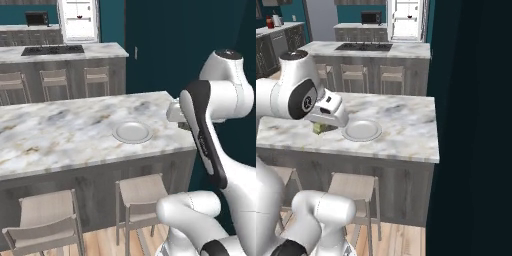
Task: Retrieve the butter from the fridge and place it on a plate on the dining table. Then retrieve the butter knife by the fridge and place it near the plate.
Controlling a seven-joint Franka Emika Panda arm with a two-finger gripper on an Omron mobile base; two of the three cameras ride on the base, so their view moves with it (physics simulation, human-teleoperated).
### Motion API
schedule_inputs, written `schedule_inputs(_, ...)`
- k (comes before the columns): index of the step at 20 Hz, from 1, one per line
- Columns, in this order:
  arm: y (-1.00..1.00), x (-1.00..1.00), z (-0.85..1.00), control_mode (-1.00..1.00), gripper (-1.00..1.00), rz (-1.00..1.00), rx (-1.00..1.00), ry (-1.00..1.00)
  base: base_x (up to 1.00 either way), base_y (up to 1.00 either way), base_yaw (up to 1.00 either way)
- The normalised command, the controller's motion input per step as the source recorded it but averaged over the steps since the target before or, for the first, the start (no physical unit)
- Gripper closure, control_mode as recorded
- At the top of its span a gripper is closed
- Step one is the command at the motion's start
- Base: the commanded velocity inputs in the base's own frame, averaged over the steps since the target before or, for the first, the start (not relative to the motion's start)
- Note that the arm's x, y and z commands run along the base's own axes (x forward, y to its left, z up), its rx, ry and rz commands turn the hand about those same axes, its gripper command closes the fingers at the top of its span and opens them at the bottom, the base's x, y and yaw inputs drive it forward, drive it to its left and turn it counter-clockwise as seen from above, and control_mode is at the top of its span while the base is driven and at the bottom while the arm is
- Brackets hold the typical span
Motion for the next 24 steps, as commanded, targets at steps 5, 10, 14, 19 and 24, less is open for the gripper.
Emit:
schedule_inputs(5, 0.02, 0.98, -0.01, -1.0, 1.0, -0.18, 0.02, 0.09, 0.0, 0.0, 0.0)
schedule_inputs(10, 0.02, 1.0, -0.11, -1.0, 1.0, -0.13, -0.07, 0.05, 0.0, 0.0, 0.0)
schedule_inputs(14, 0.08, 0.83, -0.27, -1.0, 1.0, -0.05, -0.06, 0.0, 0.0, 0.0, 0.0)
schedule_inputs(19, 0.0, 0.8, -0.39, -1.0, 1.0, 0.05, 0.0, 0.0, 0.0, 0.0, 0.0)
schedule_inputs(24, 0.0, 0.6, -0.35, -1.0, 1.0, 0.18, 0.0, 0.0, 0.0, 0.0, 0.0)
